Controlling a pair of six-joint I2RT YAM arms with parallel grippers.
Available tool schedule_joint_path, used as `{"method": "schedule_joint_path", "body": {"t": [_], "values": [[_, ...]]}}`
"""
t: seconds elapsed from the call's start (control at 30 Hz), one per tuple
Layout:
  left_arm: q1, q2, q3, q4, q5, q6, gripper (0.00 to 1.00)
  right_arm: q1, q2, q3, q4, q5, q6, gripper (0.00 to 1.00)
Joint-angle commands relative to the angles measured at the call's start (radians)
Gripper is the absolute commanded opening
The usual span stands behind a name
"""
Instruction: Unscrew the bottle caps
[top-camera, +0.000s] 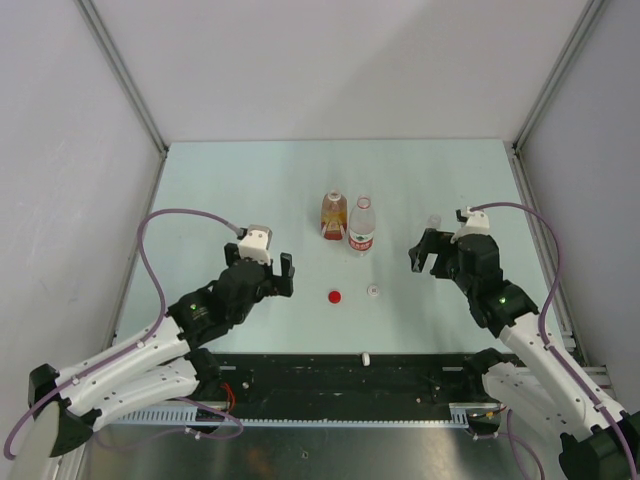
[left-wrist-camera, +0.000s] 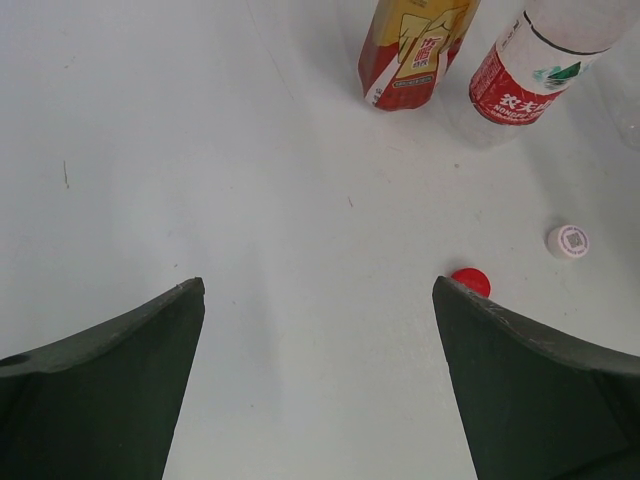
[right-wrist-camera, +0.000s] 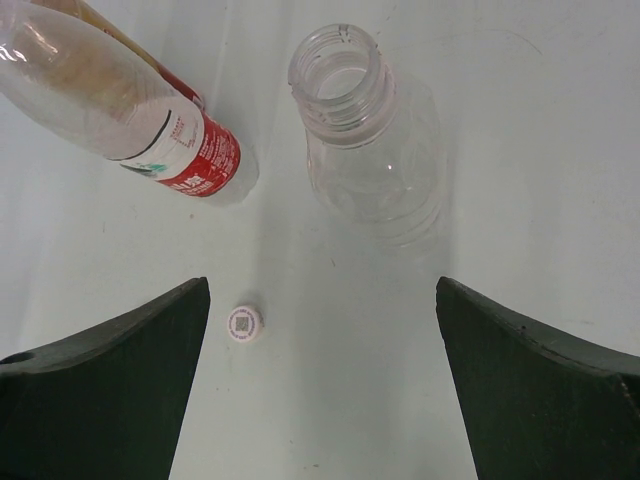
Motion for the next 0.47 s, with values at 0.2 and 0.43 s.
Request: {"method": "schedule_joint_path", "body": {"t": [0.2, 0.43], "values": [[-0.003, -0.015, 0.037, 0.066, -0.036, 0.093, 1.00, -0.003, -0.004, 0.000, 0.041, -0.022, -0.007, 0.99], [-0.002, -0.050, -0.013, 0.158, -0.023, 0.196, 0.99, -0.003, 0.000, 0.000, 0.051, -0.042, -0.036, 0.99]]}}
